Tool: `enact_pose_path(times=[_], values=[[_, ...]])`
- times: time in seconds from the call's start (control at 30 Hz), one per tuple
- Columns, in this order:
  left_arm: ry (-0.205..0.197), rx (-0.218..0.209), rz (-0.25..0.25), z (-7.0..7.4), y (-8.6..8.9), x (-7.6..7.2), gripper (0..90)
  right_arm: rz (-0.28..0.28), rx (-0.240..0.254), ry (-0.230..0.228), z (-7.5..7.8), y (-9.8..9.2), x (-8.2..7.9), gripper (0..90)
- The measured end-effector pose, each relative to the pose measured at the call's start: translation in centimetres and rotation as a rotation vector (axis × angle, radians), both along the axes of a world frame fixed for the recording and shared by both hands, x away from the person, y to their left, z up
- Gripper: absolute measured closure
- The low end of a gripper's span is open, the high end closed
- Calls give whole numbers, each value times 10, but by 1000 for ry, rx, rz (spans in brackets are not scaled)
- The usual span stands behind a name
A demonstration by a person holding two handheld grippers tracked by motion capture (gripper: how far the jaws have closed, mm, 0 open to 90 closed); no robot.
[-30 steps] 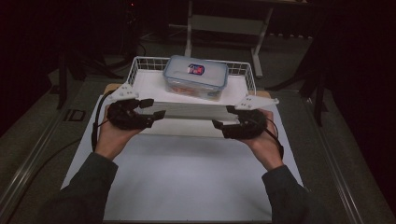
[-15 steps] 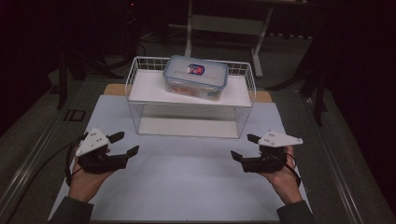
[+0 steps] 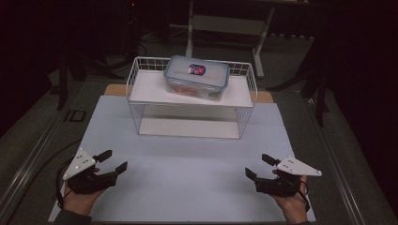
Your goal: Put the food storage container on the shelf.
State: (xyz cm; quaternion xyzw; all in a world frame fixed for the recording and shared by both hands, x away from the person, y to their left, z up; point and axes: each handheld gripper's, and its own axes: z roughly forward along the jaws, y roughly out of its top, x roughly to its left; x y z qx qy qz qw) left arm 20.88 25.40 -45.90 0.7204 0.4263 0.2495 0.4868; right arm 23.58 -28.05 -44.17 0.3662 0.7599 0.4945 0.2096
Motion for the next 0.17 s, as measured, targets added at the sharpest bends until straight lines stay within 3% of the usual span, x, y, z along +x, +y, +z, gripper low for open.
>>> enact_pose_path(times=[0.17], values=[[-3,24,19,-4,-1,1,284,-7,-7,-16,-1,-1,1,185]])
